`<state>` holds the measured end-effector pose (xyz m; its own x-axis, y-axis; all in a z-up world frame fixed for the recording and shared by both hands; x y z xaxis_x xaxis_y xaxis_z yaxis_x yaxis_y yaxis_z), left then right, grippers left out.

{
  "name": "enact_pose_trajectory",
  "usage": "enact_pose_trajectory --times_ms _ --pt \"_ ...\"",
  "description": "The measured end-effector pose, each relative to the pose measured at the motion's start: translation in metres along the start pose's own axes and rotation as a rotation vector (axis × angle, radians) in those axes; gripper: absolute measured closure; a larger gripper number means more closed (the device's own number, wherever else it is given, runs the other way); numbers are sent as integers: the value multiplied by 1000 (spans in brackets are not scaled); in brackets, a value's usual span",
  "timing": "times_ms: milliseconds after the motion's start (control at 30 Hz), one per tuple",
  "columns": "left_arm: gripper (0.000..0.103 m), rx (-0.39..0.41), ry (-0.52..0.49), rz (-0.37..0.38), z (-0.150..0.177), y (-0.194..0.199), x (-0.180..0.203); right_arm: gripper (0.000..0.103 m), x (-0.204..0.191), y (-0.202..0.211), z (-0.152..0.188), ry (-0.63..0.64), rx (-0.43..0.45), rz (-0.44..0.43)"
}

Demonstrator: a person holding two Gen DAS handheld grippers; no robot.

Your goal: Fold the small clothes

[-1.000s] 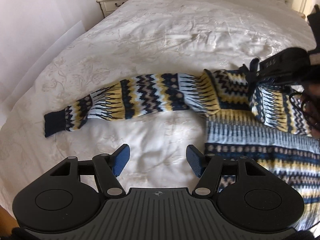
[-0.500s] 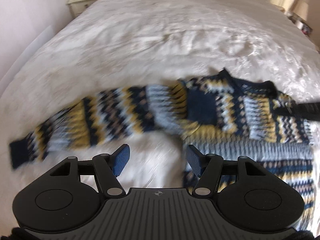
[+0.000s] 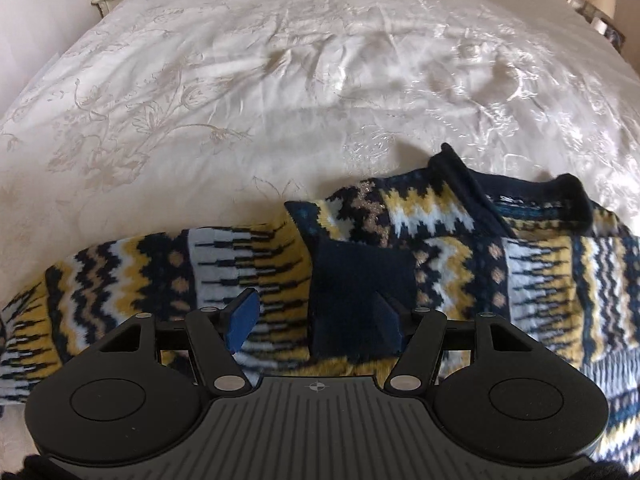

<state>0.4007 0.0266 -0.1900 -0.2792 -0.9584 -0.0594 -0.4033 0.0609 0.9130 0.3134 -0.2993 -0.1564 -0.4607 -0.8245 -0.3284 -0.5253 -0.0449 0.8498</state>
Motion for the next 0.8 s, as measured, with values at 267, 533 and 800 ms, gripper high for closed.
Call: enact_pose_trajectory --times_ms 267,533,800 --pt "68 -69 9 30 -1 -29 13 42 39 -34 -22 -26 -31 26" --pt "95 -10 157 -13 12 7 -2 41 75 -58 -52 -98 -26 29" --pt "95 -53 143 -63 16 -1 -9 41 94 -84 -72 -157 -81 -51"
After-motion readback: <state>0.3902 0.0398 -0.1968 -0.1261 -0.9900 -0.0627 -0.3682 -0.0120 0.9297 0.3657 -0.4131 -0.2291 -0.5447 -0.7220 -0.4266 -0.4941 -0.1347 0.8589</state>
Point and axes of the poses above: each gripper's, at about its wrist camera, not at the fingertips, and y roughly against the way its jaws point, x to its right, z to its underside, the point moved 2 cm from there along -y, roughly the way its jaws point, and after that the axes turned 8 degrees about -y, right-handed, at the moved point
